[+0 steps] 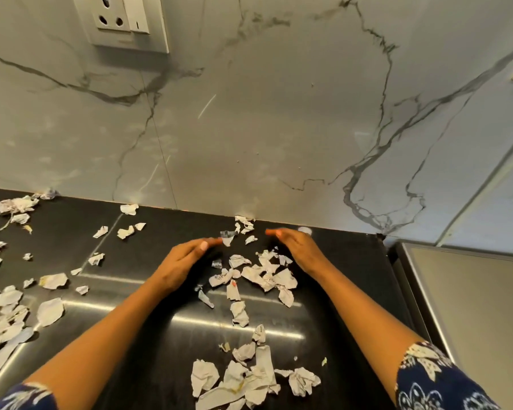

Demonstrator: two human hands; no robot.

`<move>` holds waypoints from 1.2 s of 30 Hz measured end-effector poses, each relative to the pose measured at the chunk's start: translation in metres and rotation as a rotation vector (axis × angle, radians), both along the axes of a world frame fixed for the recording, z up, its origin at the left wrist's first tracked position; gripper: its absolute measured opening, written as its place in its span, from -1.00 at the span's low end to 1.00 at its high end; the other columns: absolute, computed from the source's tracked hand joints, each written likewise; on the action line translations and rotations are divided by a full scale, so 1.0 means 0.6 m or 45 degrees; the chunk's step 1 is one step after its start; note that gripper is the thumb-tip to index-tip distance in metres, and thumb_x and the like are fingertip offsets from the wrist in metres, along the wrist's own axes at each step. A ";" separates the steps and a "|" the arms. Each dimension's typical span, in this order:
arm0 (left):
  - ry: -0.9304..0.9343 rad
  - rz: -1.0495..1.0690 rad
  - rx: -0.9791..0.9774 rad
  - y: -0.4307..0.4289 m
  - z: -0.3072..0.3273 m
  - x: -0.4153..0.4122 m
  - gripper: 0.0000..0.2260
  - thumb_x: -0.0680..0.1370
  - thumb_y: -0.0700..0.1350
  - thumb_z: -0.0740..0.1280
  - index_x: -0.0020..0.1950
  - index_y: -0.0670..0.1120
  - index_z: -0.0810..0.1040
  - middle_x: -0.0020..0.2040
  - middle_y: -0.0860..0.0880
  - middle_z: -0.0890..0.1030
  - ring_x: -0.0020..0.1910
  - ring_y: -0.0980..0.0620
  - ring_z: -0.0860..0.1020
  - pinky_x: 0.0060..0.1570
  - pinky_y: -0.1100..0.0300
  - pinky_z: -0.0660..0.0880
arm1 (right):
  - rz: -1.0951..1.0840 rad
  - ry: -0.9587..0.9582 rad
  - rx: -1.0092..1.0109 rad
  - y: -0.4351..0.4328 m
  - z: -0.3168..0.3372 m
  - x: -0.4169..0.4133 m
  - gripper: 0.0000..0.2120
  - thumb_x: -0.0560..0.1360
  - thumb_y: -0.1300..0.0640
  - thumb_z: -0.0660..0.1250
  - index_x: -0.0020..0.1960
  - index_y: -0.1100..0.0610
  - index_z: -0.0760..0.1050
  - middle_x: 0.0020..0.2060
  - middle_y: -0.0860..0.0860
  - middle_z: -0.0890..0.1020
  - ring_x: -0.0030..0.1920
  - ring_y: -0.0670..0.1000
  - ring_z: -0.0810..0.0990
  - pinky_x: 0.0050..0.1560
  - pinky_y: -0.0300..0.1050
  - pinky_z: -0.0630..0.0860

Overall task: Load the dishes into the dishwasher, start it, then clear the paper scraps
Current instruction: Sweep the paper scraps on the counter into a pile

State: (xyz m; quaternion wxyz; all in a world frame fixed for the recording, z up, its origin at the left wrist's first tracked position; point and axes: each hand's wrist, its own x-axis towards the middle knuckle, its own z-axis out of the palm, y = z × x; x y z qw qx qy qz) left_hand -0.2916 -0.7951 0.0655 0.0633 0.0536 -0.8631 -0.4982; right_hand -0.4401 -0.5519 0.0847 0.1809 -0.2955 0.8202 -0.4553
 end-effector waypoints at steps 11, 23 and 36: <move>-0.265 0.133 -0.781 -0.071 -0.033 -0.059 -0.41 0.57 0.31 -0.12 0.53 0.08 0.16 0.56 0.06 0.09 0.54 0.05 -0.01 0.47 -0.05 -0.10 | 0.423 0.050 0.278 -0.111 -0.010 0.032 -0.61 0.64 -0.02 0.02 0.39 0.05 0.38 0.43 -0.01 0.32 0.46 -0.12 0.14 0.48 -0.04 -0.11; 0.034 -0.380 -0.535 0.071 -0.021 0.073 -0.39 0.50 0.41 -0.19 0.47 0.22 0.21 0.50 0.29 0.13 0.50 0.29 -0.03 0.44 0.20 -0.26 | 0.239 0.167 0.190 -0.082 0.025 -0.029 -0.66 0.62 0.12 0.14 0.36 0.14 0.42 0.36 0.06 0.44 0.37 -0.02 0.37 0.35 -0.21 0.21; -0.186 0.735 -0.571 0.041 -0.037 0.036 -0.62 0.63 0.04 0.12 0.45 0.01 0.36 0.51 0.00 0.25 0.53 -0.02 0.09 0.47 -0.12 -0.11 | 0.589 0.218 0.393 -0.062 0.009 0.024 -0.68 0.60 0.02 0.17 0.29 0.06 0.49 0.32 0.01 0.49 0.30 -0.08 0.43 0.28 -0.21 0.33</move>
